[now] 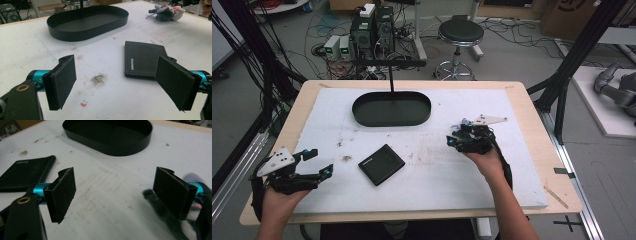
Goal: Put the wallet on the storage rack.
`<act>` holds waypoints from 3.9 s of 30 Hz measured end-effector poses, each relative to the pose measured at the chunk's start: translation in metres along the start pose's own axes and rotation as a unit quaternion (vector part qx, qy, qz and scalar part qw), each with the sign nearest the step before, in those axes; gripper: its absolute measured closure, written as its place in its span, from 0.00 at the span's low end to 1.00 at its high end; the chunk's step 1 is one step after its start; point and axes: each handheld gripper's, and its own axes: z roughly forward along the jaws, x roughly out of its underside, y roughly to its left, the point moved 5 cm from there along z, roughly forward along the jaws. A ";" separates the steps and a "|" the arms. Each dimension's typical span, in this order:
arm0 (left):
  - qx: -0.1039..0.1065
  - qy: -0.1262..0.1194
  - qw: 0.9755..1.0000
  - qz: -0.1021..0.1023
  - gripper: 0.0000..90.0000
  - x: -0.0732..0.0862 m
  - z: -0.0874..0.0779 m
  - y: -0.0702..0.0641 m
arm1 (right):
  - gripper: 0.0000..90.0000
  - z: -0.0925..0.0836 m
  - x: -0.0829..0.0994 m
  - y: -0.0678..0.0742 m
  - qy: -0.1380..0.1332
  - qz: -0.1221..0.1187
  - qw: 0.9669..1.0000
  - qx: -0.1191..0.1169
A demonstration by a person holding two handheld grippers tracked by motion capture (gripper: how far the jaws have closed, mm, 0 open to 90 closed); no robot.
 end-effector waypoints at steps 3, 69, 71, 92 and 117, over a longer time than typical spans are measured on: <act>-0.003 0.004 1.000 -0.006 0.19 0.006 -0.005 0.002 | 0.21 0.013 -0.005 0.012 0.008 -0.014 1.000 -0.013; 0.000 0.012 1.000 -0.008 0.19 0.012 -0.014 0.002 | 0.94 0.124 -0.021 0.115 0.088 0.000 0.980 -0.178; 0.000 0.011 1.000 -0.008 0.19 0.012 -0.014 0.002 | 0.94 0.121 -0.027 0.113 0.075 0.007 0.981 -0.180; -0.001 0.011 1.000 0.001 0.19 0.008 -0.014 -0.001 | 0.95 0.122 -0.111 0.081 -0.005 0.050 0.989 -0.143; -0.002 0.029 1.000 0.004 0.19 0.014 -0.011 -0.001 | 0.95 0.173 -0.146 0.036 -0.033 0.104 0.991 -0.072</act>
